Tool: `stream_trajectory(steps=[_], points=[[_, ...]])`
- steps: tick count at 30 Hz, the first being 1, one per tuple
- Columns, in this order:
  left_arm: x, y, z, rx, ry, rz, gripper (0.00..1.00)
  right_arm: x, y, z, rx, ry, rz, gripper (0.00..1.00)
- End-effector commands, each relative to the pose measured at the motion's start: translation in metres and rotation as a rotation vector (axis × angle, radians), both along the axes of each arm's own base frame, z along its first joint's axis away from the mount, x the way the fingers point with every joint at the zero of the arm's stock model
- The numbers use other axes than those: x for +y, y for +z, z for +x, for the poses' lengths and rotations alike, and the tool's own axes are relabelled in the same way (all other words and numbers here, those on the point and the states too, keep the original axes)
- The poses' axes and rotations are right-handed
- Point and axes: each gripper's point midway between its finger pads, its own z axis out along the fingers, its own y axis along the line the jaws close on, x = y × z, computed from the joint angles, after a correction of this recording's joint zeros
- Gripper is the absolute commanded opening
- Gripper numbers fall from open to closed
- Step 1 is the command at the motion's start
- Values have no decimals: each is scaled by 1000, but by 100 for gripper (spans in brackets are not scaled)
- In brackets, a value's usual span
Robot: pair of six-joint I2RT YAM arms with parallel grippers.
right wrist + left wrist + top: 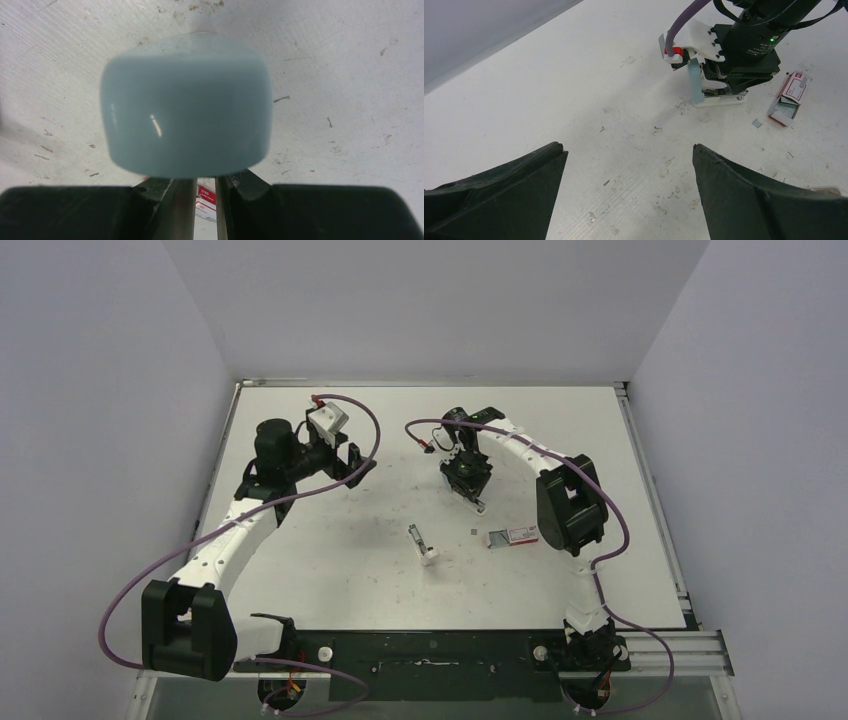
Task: Load the staples into the stapler
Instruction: Install the staple into the stapler.
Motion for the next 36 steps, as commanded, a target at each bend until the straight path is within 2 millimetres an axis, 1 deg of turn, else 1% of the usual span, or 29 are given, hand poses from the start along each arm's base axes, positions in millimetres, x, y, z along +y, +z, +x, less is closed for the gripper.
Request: stream_trajectory(steps=[1,16,23,30,36], points=[[3,19,0,-65,2,-2,97,-2,-6,8,-16,-16,-17,6],[5,19,-1,-66,5,2,97,0,-9,11,-12,-17,-12,9],[5,19,-1,-66,5,2,97,2,-7,13,-18,-12,-4,12],[6,20,-1,-67,5,5,97,4,-8,13,-14,-9,2,15],[6,20,-1,-67,4,5,97,4,-8,12,-9,-11,-1,15]])
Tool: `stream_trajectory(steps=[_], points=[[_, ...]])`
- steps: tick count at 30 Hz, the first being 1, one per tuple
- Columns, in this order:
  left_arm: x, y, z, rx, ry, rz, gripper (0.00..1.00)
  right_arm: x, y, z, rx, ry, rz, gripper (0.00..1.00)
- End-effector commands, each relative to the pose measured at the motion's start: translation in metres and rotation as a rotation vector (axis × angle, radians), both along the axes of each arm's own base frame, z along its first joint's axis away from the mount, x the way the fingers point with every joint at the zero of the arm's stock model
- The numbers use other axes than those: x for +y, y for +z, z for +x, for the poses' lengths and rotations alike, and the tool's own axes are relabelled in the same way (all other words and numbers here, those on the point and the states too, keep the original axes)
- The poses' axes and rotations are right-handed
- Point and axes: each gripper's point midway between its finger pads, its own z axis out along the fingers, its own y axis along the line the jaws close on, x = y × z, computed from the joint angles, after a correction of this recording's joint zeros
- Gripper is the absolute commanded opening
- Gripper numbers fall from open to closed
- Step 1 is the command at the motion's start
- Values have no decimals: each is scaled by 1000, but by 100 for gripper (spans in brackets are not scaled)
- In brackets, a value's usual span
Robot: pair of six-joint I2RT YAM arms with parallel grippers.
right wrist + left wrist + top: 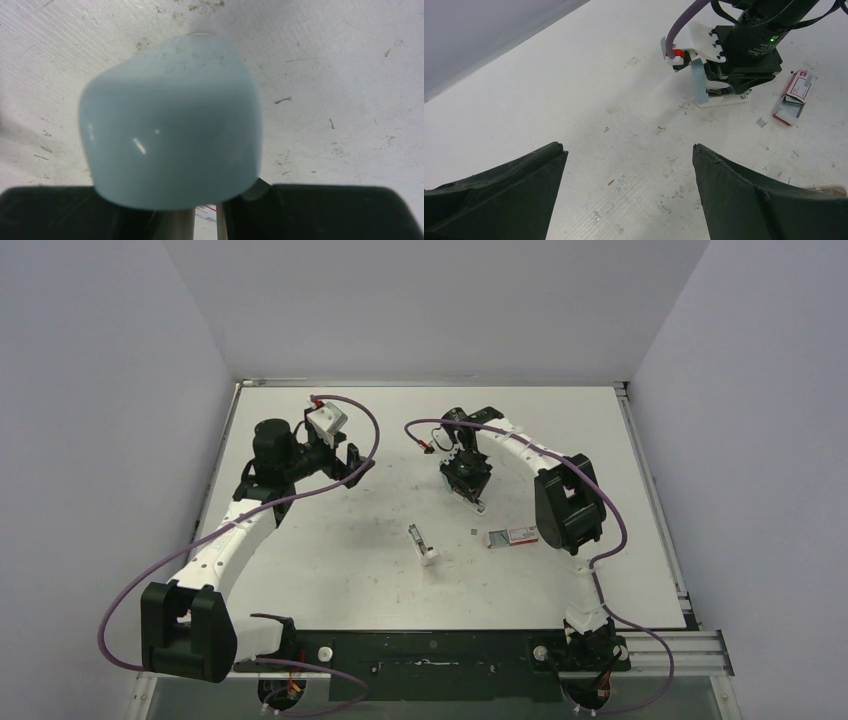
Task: Load the staples into the stapler
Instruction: Install the staple into the stapler.
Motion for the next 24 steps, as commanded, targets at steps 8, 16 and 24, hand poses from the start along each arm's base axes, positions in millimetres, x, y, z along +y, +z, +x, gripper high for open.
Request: stream_trajectory(steps=[8,16,24], points=[[5,17,-2,-51,4,-1,97,5,-6,9,-18,-26,7,18],[5,17,-2,-51,6,-1,97,5,-4,8,-25,-33,4,17],[5,17,-2,-51,6,-3,97,5,1,8,-31,-44,7,17]])
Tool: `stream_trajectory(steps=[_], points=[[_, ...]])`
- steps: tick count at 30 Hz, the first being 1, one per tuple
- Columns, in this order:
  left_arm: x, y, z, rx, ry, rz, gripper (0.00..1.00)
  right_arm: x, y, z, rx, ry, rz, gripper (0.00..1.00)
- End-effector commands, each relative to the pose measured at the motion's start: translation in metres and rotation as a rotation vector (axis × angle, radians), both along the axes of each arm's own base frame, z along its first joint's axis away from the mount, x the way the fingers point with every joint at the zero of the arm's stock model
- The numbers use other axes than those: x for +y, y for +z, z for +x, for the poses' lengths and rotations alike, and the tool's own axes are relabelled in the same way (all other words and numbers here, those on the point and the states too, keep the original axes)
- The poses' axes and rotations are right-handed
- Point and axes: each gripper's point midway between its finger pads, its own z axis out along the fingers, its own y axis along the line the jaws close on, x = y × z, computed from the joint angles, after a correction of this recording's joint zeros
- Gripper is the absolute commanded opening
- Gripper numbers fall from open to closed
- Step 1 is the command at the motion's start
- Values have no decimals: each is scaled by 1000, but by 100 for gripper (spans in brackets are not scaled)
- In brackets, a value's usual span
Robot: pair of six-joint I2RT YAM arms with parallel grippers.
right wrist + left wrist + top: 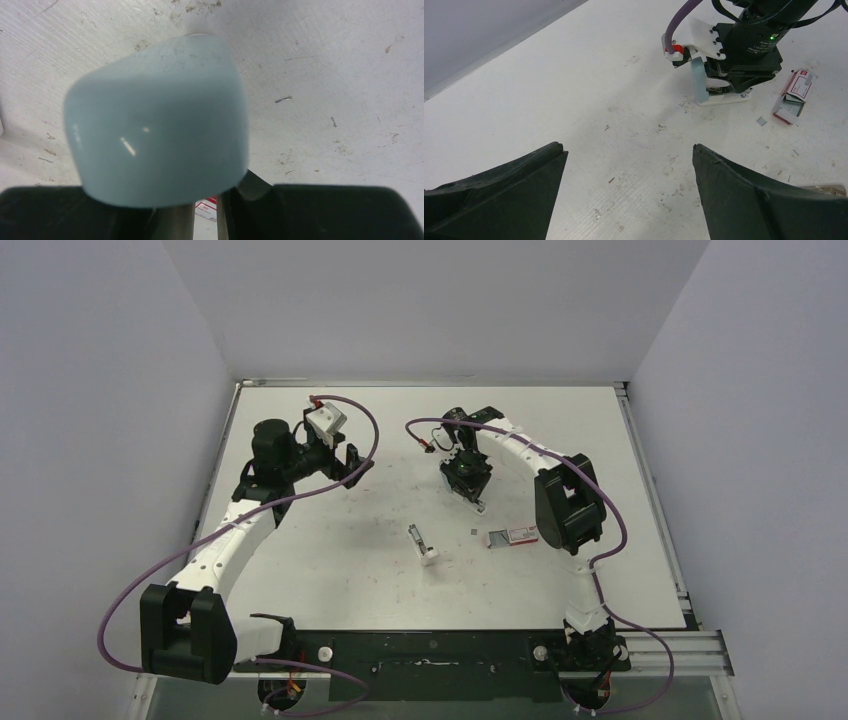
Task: Load the staples into the stapler
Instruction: Install the staple into the stapler.
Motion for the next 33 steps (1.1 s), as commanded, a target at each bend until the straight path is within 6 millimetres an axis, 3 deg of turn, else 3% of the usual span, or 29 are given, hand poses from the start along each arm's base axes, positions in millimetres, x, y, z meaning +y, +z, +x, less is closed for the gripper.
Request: stream_trajectory(steps=[1,19,33], points=[[2,18,-1,-53,1,-8,97,4,2,10,-34,-19,6,17],[3,19,0,-57,3,-9,97,6,2,11,-14,4,-22,11],[4,18,-1,-56,5,-6,97,7,-1,10,-4,10,-19,16]])
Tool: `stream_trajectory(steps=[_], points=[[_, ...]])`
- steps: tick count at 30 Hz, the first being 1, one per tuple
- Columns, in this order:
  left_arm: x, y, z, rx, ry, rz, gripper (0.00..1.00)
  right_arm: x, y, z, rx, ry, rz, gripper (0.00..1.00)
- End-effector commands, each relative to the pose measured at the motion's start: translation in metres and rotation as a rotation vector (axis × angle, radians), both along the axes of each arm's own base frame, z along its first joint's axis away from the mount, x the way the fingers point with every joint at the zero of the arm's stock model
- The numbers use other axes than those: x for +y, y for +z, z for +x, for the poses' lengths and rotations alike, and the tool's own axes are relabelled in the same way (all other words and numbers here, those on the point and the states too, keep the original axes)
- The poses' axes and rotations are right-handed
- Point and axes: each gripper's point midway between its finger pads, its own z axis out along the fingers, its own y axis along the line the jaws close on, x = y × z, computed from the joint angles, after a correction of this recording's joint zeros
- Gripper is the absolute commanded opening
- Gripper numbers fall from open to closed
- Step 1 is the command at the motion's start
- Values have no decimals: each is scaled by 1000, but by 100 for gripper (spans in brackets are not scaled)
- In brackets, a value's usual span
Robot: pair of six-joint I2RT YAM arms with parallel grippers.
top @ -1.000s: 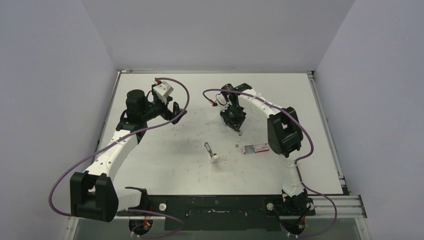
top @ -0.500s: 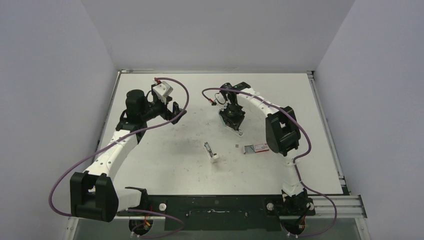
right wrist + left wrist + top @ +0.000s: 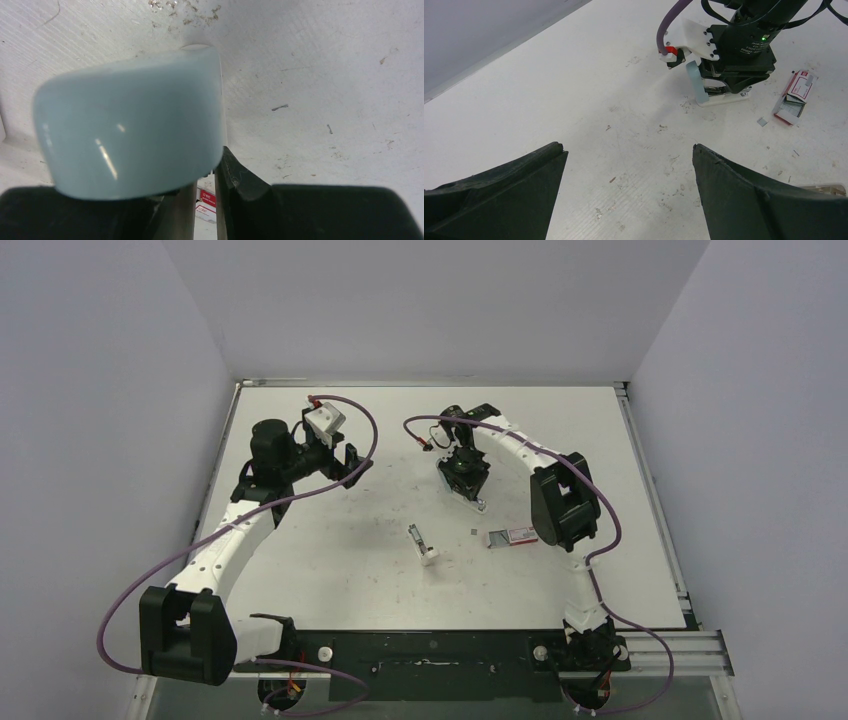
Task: Load the staples into the stapler
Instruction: Install the staple into the stapler.
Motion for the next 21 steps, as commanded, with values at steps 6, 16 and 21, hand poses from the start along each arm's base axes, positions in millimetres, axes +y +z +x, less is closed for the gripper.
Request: stream_trajectory(steps=[6,16,21], points=[[2,16,-1,-52,-1,-6,97,1,1,5,-20,7,-12,22],[2,19,0,-57,1,-7,97,2,4,7,-31,11,-4,29],[3,20,1,-59,2,-4,97,4,13,11,-59,7,24,30]])
